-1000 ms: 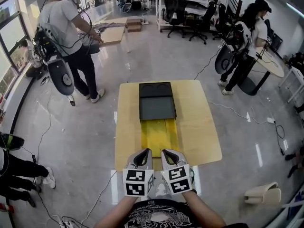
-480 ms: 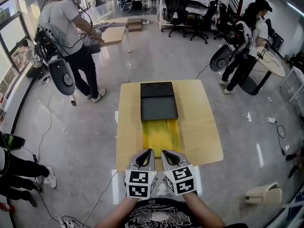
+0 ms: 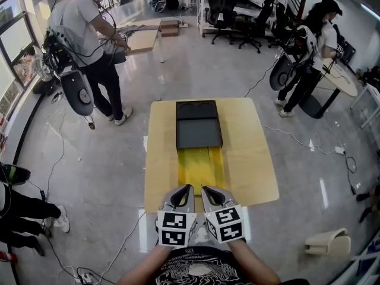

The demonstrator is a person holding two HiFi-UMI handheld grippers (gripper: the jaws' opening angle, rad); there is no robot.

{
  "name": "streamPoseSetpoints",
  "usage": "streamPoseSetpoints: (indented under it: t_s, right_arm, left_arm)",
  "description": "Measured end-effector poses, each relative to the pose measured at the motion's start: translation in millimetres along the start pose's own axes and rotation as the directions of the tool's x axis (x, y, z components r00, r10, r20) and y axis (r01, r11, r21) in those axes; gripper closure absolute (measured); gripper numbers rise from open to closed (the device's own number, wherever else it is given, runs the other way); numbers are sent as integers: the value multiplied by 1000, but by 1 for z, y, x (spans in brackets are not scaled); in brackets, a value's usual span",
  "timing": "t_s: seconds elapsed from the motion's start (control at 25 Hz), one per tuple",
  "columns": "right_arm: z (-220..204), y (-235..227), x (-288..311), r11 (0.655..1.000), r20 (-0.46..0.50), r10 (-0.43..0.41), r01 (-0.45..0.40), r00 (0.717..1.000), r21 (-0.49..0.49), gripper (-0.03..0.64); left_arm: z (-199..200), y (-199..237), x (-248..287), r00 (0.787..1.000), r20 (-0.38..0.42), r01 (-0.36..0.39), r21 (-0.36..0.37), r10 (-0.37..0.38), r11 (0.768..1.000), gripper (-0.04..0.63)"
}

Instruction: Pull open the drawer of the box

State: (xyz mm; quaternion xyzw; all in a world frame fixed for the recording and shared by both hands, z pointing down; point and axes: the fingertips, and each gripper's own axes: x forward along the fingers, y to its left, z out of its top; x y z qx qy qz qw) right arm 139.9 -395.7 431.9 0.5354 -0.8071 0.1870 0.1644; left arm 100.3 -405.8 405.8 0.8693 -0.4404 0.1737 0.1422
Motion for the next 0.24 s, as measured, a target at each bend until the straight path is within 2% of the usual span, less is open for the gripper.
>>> streamPoseSetpoints:
  t_s: [0.24]
  right_arm:
    - [16,-15,37,1000,-3,2,-2,1000,-2,611]
  left_arm:
    - [11,25,33,1000,-7,0,-1,0,1000,578]
